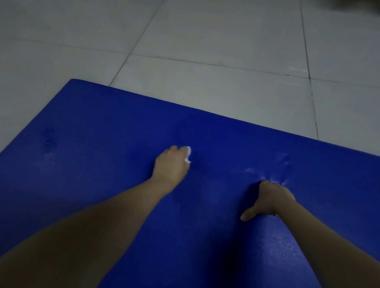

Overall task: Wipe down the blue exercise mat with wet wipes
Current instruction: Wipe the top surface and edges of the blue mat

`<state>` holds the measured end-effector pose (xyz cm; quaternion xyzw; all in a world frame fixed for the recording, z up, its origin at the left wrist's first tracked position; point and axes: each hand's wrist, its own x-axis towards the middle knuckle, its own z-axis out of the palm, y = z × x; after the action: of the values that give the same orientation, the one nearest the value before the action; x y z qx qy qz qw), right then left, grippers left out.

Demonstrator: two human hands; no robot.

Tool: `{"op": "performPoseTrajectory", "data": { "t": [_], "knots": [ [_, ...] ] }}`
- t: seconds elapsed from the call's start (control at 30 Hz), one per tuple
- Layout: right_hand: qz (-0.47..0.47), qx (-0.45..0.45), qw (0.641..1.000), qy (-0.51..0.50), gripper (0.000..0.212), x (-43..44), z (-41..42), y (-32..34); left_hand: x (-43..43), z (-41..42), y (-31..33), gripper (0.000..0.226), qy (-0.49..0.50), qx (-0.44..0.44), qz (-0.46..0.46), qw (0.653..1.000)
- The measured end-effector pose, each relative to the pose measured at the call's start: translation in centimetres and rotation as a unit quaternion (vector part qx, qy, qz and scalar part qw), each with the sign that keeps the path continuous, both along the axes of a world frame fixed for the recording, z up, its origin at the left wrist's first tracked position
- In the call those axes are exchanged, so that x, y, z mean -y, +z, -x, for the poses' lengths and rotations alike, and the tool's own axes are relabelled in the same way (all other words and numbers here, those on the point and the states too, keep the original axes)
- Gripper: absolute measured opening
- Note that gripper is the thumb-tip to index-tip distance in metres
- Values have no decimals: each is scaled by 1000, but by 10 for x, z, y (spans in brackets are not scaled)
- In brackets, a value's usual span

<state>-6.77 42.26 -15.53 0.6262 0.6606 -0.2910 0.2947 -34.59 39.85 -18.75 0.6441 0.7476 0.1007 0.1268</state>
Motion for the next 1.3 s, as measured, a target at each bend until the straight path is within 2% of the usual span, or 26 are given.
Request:
{"op": "performPoseTrajectory", "data": {
  "t": [0.13,0.23,0.3,0.4,0.5,0.6,0.7,0.77,0.87,0.93,1.0,1.17,1.3],
  "knots": [
    [4,0,1000,2,97,0,1,5,4,42,-3,32,95,1,4,995],
    [8,4,1000,2,97,-1,3,5,2,34,-6,27,142,52,2,989],
    [9,6,1000,4,95,-1,4,4,1,18,-4,33,148,78,5,986],
    [11,10,1000,8,92,-1,5,4,6,-16,1,40,103,116,4,988],
    [9,17,1000,19,89,-2,5,2,13,-63,5,34,62,156,27,985],
    [11,24,999,32,88,-5,7,-1,29,-119,4,26,-23,159,50,986],
    [22,23,999,36,80,-5,10,-2,42,-148,4,7,-109,115,62,985],
    [13,24,999,30,85,-5,8,-2,40,-140,3,12,-133,54,54,988],
    [8,25,999,34,93,-6,5,1,37,-105,2,12,-94,37,36,994],
    [11,21,999,35,93,-5,5,1,38,-75,2,28,-46,44,39,997],
    [9,18,999,34,89,-5,5,2,40,-40,5,34,-1,45,47,998],
    [11,14,999,39,84,-5,4,2,46,39,12,26,93,-7,67,993],
    [9,17,999,44,84,-5,3,2,47,41,7,20,142,-8,55,988]
  ]
}}
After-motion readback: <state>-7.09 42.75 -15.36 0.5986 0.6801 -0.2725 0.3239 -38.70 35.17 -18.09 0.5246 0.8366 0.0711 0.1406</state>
